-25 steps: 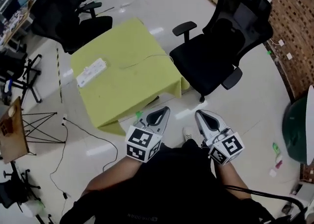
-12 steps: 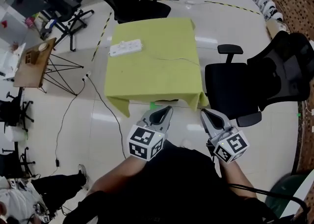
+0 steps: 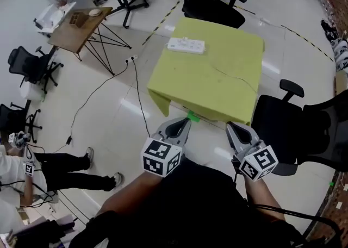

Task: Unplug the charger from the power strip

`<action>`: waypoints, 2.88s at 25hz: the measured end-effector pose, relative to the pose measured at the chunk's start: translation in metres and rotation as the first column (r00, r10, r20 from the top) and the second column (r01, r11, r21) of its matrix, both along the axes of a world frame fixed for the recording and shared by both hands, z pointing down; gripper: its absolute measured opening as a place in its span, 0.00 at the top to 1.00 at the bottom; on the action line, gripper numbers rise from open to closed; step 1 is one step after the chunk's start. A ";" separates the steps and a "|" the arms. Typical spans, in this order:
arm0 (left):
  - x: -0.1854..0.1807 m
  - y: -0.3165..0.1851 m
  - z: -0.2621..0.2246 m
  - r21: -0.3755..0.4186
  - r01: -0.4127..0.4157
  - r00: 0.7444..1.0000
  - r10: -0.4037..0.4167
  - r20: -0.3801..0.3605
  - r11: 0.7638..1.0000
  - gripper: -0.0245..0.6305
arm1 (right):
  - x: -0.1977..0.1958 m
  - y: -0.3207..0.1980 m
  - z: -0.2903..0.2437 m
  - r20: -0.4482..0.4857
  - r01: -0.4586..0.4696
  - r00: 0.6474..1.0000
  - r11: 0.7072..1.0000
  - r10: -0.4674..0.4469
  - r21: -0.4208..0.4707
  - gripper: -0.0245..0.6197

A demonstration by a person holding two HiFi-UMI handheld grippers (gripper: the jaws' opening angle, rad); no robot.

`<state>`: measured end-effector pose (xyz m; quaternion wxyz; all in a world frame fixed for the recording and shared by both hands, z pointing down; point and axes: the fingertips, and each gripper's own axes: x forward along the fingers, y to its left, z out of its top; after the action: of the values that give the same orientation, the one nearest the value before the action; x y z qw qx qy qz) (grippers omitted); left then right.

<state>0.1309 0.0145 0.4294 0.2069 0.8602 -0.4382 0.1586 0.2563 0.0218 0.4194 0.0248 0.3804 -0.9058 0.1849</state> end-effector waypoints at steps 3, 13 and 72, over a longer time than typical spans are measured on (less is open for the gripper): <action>-0.022 -0.014 0.004 0.004 0.030 1.000 -0.030 0.000 1.000 0.95 | -0.021 -0.020 0.001 0.000 0.022 1.000 1.000 -0.022 0.000 0.96; -0.092 -0.125 0.021 0.002 0.002 0.997 -0.002 -0.080 1.000 0.95 | -0.096 -0.120 0.010 -0.114 -0.003 0.993 1.000 0.000 -0.027 0.96; -0.209 -0.302 0.109 -0.212 0.242 0.969 -0.248 0.000 0.947 0.95 | -0.193 -0.484 0.246 -0.480 -0.276 0.870 0.914 0.107 -0.296 0.65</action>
<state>-0.0782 -0.2876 0.5385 0.3206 0.7744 -0.5197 0.1655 0.0637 -0.4625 0.6650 0.2852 0.4916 -0.7829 0.2530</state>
